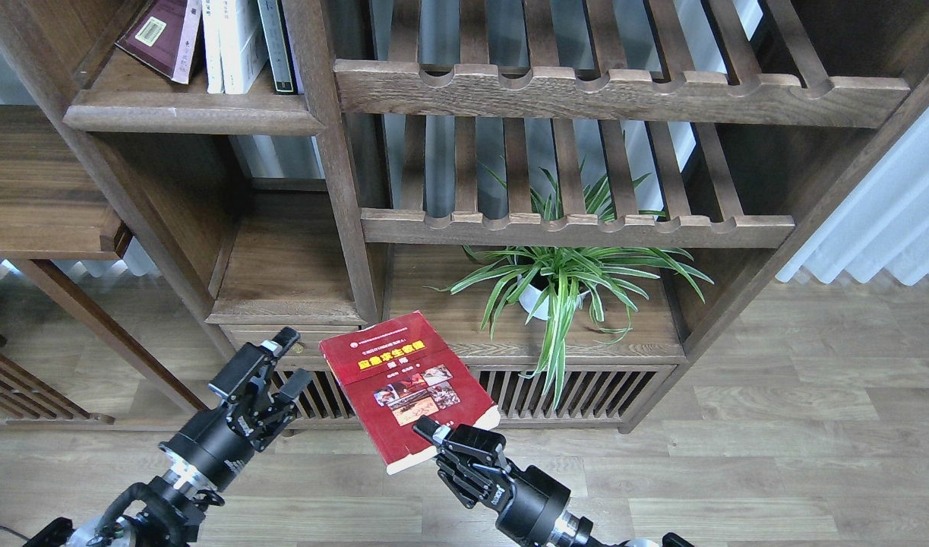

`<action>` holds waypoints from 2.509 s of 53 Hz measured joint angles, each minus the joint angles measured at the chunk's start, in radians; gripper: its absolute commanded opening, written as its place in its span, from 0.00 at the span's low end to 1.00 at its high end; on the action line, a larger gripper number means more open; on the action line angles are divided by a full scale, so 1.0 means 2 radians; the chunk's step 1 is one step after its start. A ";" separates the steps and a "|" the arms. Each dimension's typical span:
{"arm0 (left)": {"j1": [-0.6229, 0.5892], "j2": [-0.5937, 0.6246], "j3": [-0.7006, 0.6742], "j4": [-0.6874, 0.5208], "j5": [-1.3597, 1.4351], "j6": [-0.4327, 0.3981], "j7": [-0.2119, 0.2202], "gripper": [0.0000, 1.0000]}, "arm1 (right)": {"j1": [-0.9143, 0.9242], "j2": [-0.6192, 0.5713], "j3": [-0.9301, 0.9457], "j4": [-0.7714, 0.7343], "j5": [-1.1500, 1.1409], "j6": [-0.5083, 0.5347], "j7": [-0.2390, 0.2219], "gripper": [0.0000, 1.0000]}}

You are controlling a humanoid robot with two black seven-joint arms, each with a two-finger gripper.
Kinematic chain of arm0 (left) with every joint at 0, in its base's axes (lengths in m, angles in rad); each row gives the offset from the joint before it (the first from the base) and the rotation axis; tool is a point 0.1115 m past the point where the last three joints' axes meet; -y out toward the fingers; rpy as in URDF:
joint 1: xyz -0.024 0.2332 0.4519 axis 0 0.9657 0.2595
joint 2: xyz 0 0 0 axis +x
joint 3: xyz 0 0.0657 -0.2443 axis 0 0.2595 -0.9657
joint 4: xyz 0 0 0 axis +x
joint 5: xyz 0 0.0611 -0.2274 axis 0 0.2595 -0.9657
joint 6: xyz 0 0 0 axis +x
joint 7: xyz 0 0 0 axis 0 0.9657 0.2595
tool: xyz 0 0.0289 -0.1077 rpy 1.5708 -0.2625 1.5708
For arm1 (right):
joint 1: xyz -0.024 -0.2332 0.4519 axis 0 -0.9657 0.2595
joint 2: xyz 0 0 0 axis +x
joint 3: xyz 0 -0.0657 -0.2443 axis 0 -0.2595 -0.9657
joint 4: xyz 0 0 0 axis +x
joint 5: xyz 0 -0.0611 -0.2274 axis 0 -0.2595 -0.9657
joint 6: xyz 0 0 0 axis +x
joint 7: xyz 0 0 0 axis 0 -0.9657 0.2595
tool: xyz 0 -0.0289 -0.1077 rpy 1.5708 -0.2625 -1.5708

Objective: Organize books on shelf
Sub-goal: 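Grasp the red book with the left gripper from the right gripper, then carry the red book with the left gripper up and outward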

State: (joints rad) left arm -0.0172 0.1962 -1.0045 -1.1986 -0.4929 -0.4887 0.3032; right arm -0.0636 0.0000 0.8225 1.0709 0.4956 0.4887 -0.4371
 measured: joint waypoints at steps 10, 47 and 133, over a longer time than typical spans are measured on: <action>0.007 -0.006 0.011 -0.003 -0.009 0.000 0.004 1.00 | -0.003 0.000 -0.001 0.004 0.000 0.000 -0.001 0.12; 0.001 -0.022 0.058 0.004 -0.008 0.000 0.001 0.77 | -0.026 0.000 -0.028 0.018 -0.003 0.000 -0.014 0.12; 0.170 0.105 -0.157 -0.089 0.180 0.000 0.022 0.04 | 0.026 0.000 0.017 -0.048 -0.045 0.000 0.013 0.98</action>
State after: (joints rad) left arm 0.3225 0.4072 -1.3181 -1.3765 -0.1337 -0.4886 0.3465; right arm -0.0111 0.0000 0.8556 0.9751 0.4066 0.4887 -0.4110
